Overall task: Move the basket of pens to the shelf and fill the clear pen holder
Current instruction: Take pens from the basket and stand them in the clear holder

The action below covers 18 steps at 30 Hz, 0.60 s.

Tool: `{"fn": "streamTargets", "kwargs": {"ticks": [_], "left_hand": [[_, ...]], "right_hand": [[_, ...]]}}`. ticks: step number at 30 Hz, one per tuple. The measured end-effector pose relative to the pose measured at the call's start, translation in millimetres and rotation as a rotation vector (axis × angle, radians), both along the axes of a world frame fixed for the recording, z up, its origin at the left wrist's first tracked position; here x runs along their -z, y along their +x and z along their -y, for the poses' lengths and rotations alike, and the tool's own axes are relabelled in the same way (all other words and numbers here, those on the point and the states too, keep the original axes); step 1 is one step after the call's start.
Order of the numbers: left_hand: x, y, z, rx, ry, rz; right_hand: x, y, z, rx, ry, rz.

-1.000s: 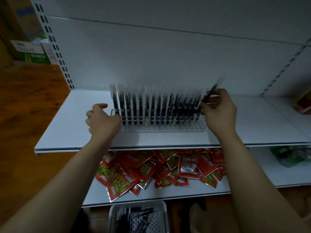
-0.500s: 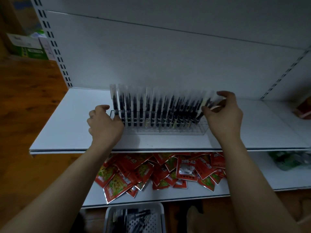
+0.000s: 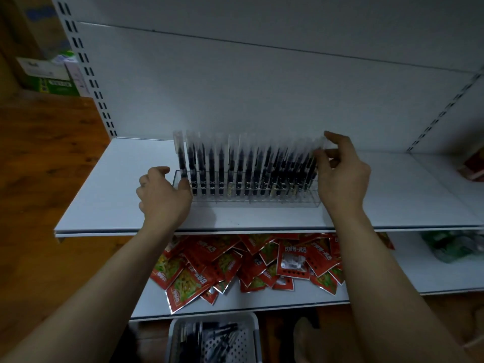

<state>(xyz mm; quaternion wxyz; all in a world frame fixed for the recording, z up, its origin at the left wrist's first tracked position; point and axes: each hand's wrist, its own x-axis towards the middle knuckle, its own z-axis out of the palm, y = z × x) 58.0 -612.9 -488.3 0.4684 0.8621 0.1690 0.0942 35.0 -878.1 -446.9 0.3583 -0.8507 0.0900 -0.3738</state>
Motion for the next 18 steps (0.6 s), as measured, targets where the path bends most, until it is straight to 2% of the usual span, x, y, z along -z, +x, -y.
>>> {"fn": "streamTargets", "kwargs": {"ticks": [4,10,18], "left_hand": [[1,0,0,0.004,0.009,0.003],[0,-3,1,-0.008,-0.017,-0.004],[3,-20,-1,-0.014,-0.080,-0.035]], "right_hand": [[-4,-3,7,0.013,-0.010,0.001],[0,-3,10,0.001,0.148,-0.021],[-5,-35,5,0.049,0.120,-0.088]]}}
